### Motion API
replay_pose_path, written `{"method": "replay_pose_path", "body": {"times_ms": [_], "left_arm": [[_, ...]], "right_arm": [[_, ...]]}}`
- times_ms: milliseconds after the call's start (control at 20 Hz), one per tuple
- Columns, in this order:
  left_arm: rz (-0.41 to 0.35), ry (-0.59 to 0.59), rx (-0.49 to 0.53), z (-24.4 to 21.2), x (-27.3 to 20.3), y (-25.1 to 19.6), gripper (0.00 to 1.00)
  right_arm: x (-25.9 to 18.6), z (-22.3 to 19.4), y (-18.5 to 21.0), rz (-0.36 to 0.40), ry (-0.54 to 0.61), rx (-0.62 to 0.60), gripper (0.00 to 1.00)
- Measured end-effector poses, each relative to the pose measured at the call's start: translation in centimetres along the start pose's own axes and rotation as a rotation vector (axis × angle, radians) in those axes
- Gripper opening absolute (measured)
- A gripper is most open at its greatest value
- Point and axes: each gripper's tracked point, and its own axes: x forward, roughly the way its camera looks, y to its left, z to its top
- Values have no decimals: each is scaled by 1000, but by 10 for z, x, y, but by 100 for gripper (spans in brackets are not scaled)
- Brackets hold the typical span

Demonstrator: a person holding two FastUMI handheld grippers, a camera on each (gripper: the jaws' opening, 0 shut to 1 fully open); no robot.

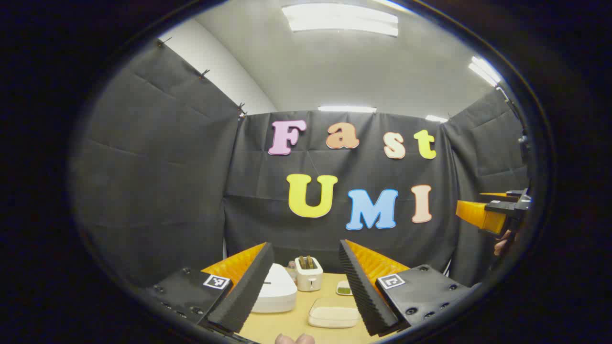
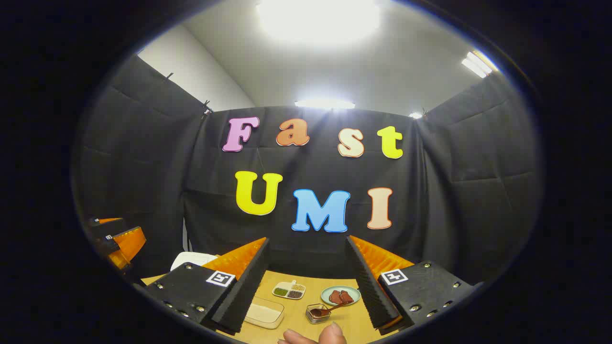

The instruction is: Close the left gripper, press the button to open the rice cooker; take a wooden spoon from the chopstick holder with the right hand, scoop a spoonful of rice and pour it into the rice cooker, then put the wooden spoon back into the chopstick holder.

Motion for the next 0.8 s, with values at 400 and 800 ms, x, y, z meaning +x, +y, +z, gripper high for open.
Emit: {"method": "replay_pose_path", "body": {"times_ms": [400, 800], "left_arm": [[8, 11, 11, -5, -3, 0, 92], [9, 12, 23, -7, -2, -2, 93]], "right_arm": [[4, 2, 3, -6, 14, 5, 95], [7, 0, 5, 3, 21, -5, 95]]}}
